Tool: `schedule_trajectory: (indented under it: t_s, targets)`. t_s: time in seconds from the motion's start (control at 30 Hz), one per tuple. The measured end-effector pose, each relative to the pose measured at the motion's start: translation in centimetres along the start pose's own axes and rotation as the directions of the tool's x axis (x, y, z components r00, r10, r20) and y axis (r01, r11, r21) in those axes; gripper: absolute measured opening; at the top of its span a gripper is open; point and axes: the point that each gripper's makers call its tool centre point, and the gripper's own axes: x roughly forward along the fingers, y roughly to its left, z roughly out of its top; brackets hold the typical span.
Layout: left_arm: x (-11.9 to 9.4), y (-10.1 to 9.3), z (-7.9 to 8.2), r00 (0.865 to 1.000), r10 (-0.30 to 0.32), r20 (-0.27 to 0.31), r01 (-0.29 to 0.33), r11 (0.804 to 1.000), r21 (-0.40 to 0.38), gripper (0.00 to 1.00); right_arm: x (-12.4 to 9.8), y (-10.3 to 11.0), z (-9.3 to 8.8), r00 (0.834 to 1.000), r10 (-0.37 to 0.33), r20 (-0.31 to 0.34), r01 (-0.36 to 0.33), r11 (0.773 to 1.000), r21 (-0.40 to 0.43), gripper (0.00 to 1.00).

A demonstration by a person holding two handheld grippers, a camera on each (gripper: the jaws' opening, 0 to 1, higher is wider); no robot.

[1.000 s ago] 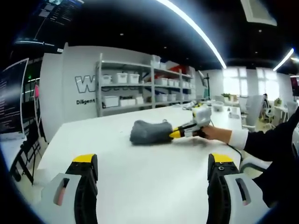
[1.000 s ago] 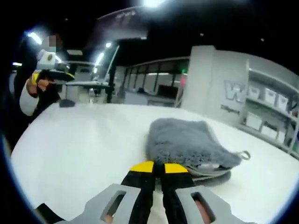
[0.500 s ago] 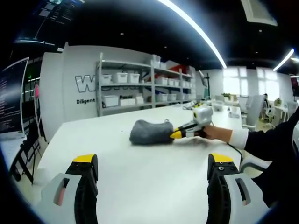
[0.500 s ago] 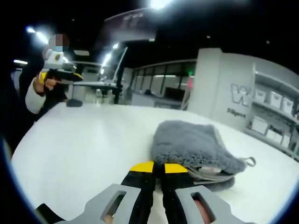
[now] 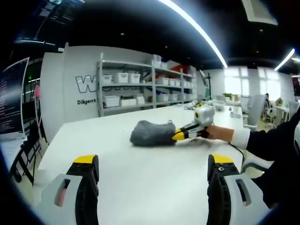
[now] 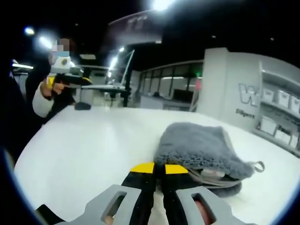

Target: Open the folded towel by lifting each exposed corner and separating the folded layers until the towel lies flat within the target outline without major curled edges

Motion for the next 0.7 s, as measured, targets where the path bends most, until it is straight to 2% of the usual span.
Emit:
schedule_trajectory:
  t_s: [0.7]
  targets:
    - [0.0,0.6,-0.4,1.000,0.017,-0.003,-0.017,1.000,0.005,0.91,0.3,2.9,0.3,0.993,0.119,0.011,-0.119,0.993,-0.025,0.00]
